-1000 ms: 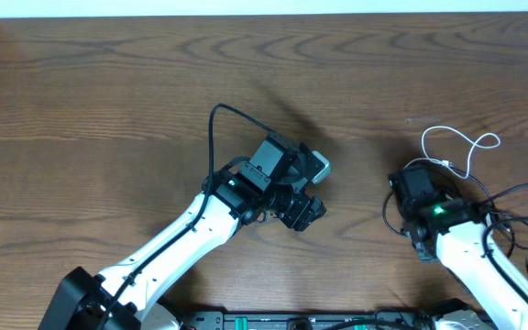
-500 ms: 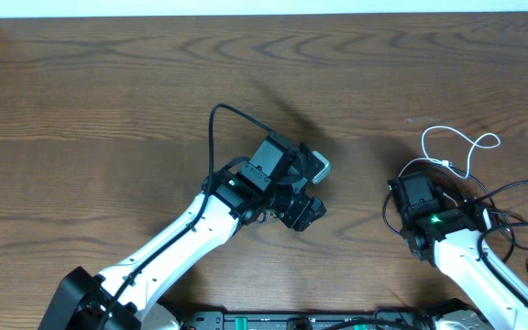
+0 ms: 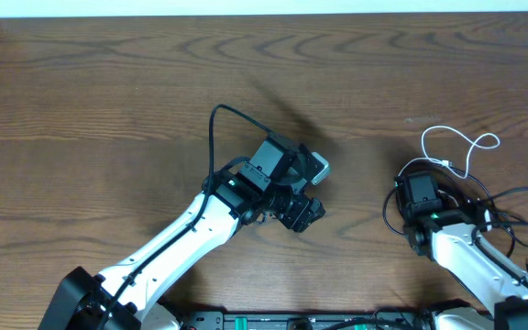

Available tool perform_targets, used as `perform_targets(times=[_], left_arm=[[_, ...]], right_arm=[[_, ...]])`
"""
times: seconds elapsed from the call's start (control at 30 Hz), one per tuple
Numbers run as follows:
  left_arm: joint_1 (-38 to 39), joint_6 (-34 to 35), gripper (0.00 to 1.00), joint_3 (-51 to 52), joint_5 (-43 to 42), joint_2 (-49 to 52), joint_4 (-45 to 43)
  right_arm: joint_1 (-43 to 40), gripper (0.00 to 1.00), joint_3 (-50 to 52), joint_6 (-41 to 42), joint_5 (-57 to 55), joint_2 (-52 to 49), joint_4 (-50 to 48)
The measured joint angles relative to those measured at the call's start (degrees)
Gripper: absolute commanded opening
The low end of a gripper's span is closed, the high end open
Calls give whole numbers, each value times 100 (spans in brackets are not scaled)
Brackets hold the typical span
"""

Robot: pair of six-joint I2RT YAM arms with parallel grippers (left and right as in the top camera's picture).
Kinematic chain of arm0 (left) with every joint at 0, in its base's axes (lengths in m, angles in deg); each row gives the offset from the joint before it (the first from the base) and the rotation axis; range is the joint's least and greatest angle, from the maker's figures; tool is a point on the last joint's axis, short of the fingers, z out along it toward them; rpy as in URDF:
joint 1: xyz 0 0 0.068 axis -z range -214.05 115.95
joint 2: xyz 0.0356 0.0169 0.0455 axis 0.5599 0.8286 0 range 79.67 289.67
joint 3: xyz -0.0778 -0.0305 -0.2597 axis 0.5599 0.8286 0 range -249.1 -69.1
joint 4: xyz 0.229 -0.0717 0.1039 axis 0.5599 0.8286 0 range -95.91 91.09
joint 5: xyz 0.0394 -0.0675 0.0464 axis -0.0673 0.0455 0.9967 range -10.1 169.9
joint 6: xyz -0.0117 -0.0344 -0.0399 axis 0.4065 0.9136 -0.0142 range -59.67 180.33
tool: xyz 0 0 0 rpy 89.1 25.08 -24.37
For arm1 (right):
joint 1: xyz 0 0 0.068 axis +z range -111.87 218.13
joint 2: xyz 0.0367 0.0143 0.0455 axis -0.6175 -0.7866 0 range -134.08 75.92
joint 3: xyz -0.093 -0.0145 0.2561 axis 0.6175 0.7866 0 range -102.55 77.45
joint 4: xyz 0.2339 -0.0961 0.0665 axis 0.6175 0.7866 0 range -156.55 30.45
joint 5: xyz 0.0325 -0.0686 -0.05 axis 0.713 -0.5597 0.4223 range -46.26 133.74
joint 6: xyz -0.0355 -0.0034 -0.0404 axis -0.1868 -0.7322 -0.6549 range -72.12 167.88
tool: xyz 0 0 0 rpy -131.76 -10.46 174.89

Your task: Untangle cables

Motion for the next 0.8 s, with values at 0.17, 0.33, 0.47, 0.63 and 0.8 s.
perform_targets(times=[0.17,0.33,0.47,0.63,0.8], left_arm=[[0,0,68,0,0,0,0],[0,0,68,0,2,0,-2],[0,0,68,0,0,0,0],[0,0,68,0,0,0,0],[-2,-2,68,0,0,0,0]], right_arm=[[-15,15,11,-350,188,-212,-654],[-22,1,33,-1274,791,-299,-1781],[-26,1,46,-2428,1821,-323,-3136],[-31,1,42,-3683,3517,-323,-4282],[129,1,42,-4190,4249,-323,-4376]])
